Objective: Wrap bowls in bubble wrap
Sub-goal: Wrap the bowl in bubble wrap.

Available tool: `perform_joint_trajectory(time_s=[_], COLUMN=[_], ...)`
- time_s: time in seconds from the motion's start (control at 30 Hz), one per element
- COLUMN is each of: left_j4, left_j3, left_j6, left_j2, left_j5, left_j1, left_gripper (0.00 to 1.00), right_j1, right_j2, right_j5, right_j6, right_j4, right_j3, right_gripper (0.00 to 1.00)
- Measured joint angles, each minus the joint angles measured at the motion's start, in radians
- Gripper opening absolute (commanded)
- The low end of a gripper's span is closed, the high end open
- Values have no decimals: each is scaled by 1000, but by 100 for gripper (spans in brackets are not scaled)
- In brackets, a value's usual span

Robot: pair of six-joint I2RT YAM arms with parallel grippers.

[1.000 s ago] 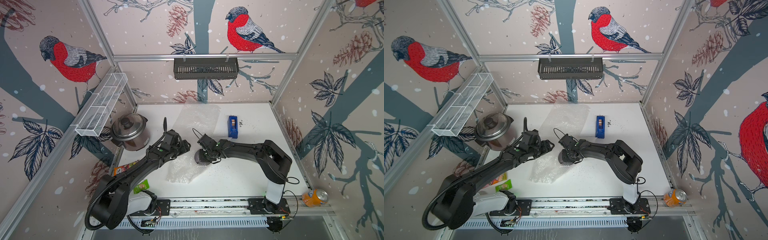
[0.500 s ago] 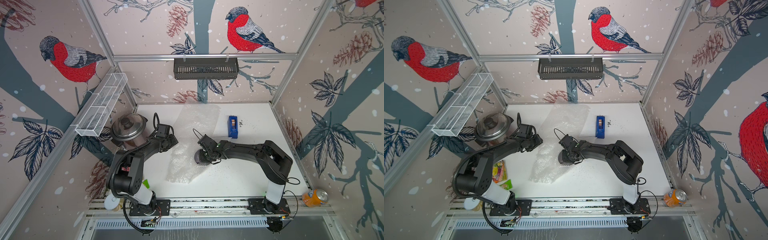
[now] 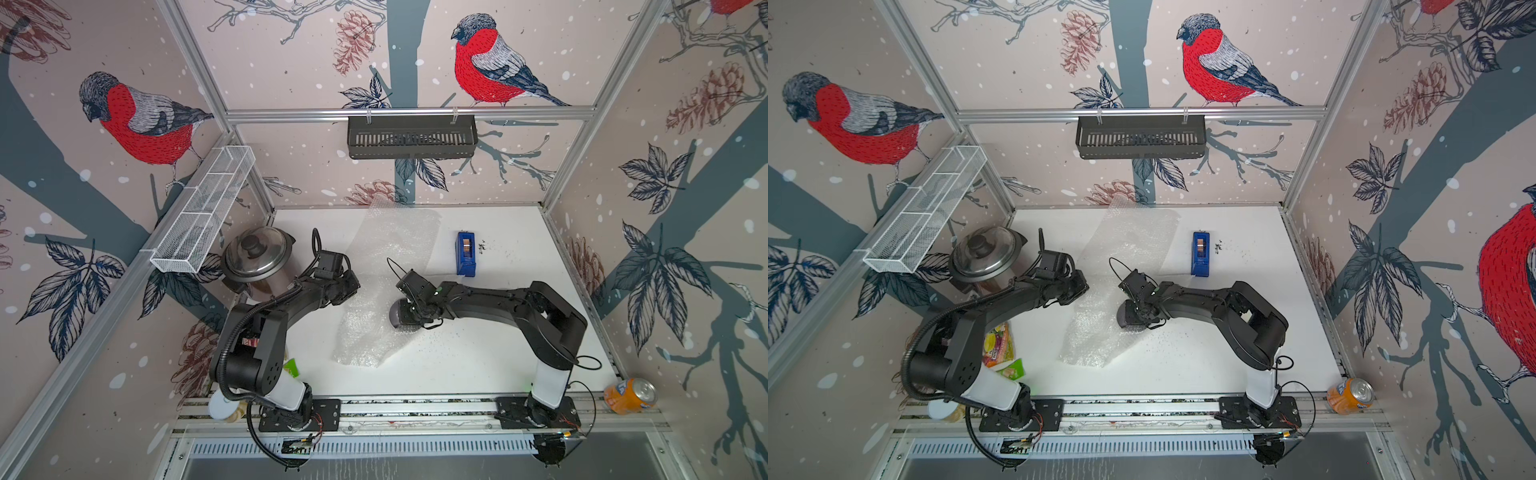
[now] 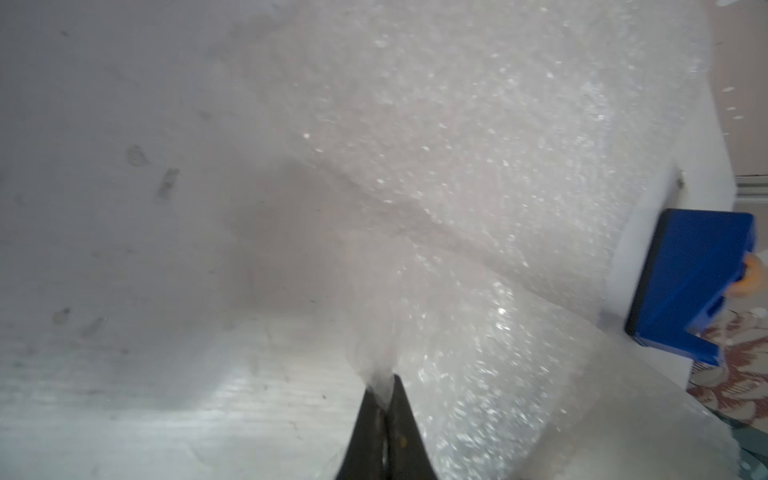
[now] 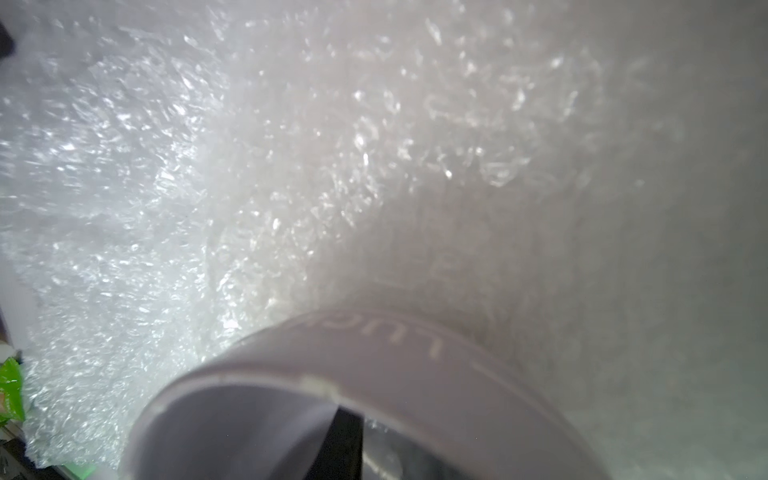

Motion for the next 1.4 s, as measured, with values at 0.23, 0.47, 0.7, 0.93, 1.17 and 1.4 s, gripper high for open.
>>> perform_joint_trajectory(time_s=[0.23,0.47,0.7,0.93,1.17,1.4], left_j4=[112,177,242,241,243,242], left_j3=[-105,-294,-271,-258,-262,-249], left_j6=[-44,-176,-211,-208,-208,-207], left_j2=[-257,-294,-275,-231,-212,-209], left_j5=[48,64,71,47,48,50], left_j1=[-258,-356,-389,-391,-391,-394], left_gripper=[0,0,0,0,0,0], right_j1=[-15,-25,-19,15,48,-17], right_j2=[-8,-75,-111,-250,-399,-413], right_j5=[-28,-41,-43,55,140,134], right_j6=[6,40,58,66,138,159], right_j4=[23,37,35,-73,-164,-150], right_j3=[-16,-70,-51,-24,-152,-248], right_gripper=[19,22,30,51,57,57])
